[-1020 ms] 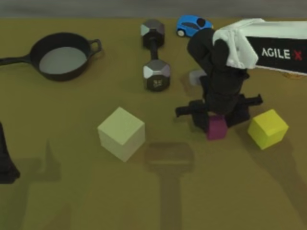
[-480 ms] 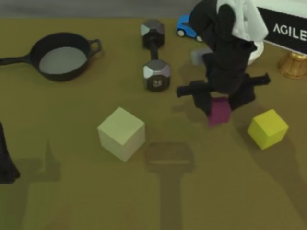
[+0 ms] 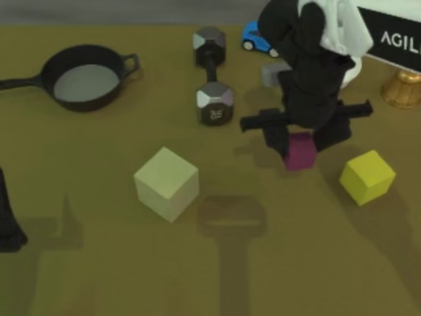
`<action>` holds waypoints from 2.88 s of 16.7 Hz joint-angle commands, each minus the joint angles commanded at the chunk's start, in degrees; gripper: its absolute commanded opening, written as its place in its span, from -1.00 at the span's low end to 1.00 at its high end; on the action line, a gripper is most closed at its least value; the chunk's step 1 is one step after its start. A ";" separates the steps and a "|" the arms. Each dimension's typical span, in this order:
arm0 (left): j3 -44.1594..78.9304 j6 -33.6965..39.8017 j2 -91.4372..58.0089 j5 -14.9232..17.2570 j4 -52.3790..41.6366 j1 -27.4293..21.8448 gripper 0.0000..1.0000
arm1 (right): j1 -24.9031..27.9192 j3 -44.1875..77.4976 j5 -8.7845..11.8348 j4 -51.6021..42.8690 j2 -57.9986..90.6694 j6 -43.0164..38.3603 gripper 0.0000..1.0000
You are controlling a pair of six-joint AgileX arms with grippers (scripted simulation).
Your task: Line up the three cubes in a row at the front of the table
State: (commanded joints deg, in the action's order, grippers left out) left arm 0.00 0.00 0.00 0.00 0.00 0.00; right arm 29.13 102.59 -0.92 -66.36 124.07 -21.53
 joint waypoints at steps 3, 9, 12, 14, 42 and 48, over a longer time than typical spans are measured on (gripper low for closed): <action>0.00 0.00 0.00 0.00 0.00 0.00 1.00 | 2.96 -7.01 -0.26 1.09 -5.67 -5.66 -1.00; 0.00 0.00 0.00 0.00 0.00 0.00 1.00 | 8.89 -20.28 -0.56 3.07 -16.38 -16.82 -1.00; 0.00 0.00 0.00 0.00 0.00 0.00 1.00 | 9.10 -20.60 -0.58 3.13 -16.71 -17.14 -1.00; 0.00 0.00 0.00 0.00 0.00 0.00 1.00 | 8.84 -20.61 -0.50 3.22 -16.41 -17.12 -1.00; 0.00 0.00 0.00 0.00 0.00 0.00 1.00 | 9.26 -30.49 -0.61 18.05 -11.67 -17.37 1.00; 0.00 0.00 0.00 0.00 0.00 0.00 1.00 | 9.16 -30.47 -0.61 18.04 -11.72 -17.37 1.00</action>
State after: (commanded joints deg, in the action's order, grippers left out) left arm 0.00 0.00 0.00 0.00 0.00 0.00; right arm 38.29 72.11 -1.53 -48.32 112.35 -38.90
